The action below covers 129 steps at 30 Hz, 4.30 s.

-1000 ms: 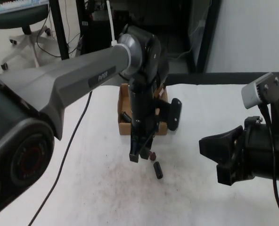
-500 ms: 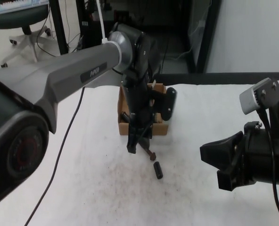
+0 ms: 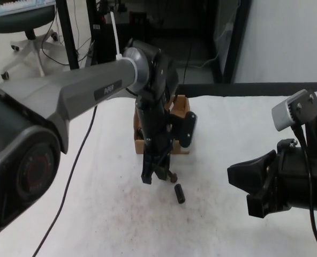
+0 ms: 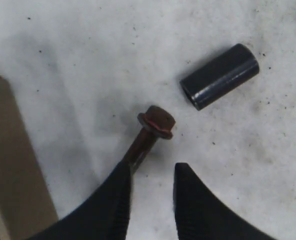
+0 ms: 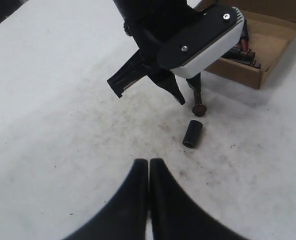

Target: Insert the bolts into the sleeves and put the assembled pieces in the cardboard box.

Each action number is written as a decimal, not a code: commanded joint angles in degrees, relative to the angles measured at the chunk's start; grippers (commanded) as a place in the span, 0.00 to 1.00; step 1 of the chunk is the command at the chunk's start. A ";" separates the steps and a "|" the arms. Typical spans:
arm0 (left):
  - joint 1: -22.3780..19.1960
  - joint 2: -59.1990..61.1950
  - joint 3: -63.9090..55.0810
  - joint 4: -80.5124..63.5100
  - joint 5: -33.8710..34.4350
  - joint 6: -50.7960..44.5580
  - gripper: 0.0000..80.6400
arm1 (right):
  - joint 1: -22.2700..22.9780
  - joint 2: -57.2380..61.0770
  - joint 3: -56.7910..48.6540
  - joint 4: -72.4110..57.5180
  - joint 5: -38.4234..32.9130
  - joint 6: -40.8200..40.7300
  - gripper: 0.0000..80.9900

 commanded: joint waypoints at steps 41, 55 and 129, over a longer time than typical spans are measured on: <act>-2.58 1.09 0.27 0.66 -1.43 -4.08 0.00 | -0.20 -0.60 -0.53 0.41 -0.54 -0.45 0.01; -2.02 -4.67 0.00 -0.74 0.42 -6.85 0.00 | -0.20 -0.60 -0.53 1.59 -0.54 -0.45 0.01; 0.70 -7.69 0.26 -7.72 -8.33 -58.33 0.00 | -0.20 -0.60 -0.53 3.67 -1.28 -0.23 0.01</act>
